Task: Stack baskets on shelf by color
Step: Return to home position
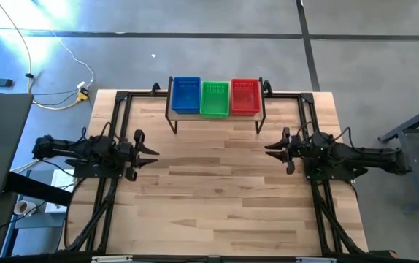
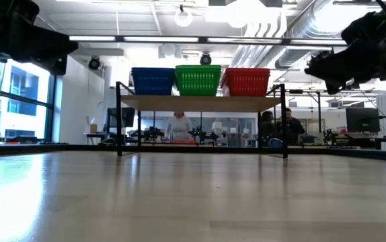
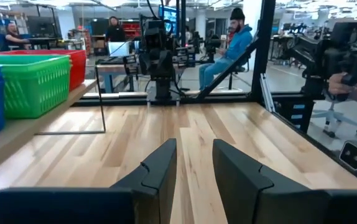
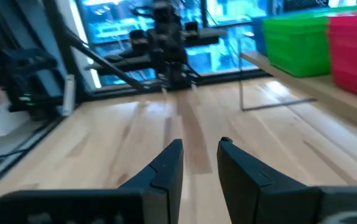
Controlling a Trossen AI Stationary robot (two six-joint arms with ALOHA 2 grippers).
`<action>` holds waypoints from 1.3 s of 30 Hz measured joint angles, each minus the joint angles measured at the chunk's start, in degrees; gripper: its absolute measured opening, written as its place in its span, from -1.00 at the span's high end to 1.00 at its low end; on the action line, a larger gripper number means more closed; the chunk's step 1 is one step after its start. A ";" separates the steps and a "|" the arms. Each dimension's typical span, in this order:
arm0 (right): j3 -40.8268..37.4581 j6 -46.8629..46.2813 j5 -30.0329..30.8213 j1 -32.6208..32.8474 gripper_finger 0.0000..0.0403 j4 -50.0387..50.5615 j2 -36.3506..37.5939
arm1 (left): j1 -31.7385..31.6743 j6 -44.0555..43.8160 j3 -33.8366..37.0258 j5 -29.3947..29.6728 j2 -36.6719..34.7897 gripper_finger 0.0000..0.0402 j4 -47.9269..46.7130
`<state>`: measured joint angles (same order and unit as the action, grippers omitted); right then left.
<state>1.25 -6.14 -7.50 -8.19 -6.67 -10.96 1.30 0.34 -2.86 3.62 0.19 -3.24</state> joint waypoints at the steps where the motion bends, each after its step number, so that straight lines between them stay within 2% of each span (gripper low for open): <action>1: -0.56 0.01 -0.97 0.00 0.57 -0.47 0.77 | 0.00 -0.01 0.28 -0.01 0.01 0.53 0.06; 7: -0.67 0.29 -2.38 0.00 0.57 4.46 4.94 | 0.00 3.08 0.90 -2.80 0.10 0.53 0.65; 12: -0.67 1.45 -1.35 0.00 0.57 4.53 4.54 | -0.01 6.24 0.90 -1.86 0.56 0.53 0.59; 17: -0.67 -2.02 1.79 -0.01 0.57 5.10 3.76 | -0.09 7.83 0.90 -1.38 0.59 0.53 0.67; 23: -0.67 -3.92 5.96 -0.01 0.57 5.69 3.76 | -0.09 3.72 0.90 -1.01 0.59 0.53 0.71; 39: -0.67 -3.93 5.70 0.00 0.57 5.73 3.78 | -0.09 2.86 0.90 -1.03 0.59 0.53 0.78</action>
<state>0.58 -10.07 -1.80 -8.19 -0.94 -7.18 1.21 3.20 -1.96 2.59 0.78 -2.46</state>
